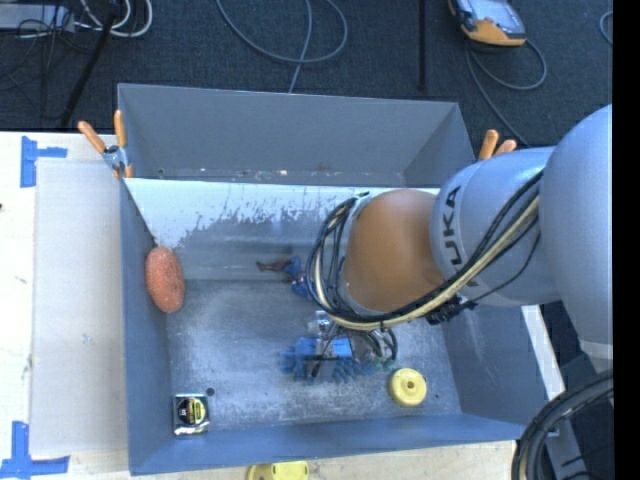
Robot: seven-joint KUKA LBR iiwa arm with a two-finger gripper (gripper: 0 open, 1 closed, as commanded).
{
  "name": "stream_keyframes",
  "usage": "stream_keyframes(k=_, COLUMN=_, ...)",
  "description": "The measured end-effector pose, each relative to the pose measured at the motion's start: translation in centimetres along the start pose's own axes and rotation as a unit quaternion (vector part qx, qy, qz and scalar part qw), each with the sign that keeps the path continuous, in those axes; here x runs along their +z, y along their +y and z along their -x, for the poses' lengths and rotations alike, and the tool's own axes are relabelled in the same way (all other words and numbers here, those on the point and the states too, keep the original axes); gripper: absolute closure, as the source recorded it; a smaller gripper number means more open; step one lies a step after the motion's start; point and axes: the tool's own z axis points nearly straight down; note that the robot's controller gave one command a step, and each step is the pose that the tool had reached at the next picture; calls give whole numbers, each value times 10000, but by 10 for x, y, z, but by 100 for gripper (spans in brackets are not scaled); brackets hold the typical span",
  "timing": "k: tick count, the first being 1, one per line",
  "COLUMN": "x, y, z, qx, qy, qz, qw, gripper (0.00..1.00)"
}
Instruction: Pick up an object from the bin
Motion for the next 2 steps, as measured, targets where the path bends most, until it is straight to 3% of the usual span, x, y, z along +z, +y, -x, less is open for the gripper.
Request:
stream_keyframes(k=1, x=-37, y=2, z=7, qx=-282, qy=-18, qz=-6, qw=9996, gripper=100)
stream_keyframes(k=2, x=-227, y=-67, z=-2, qx=-330, qy=2, qz=-2, qw=9995, gripper=100)
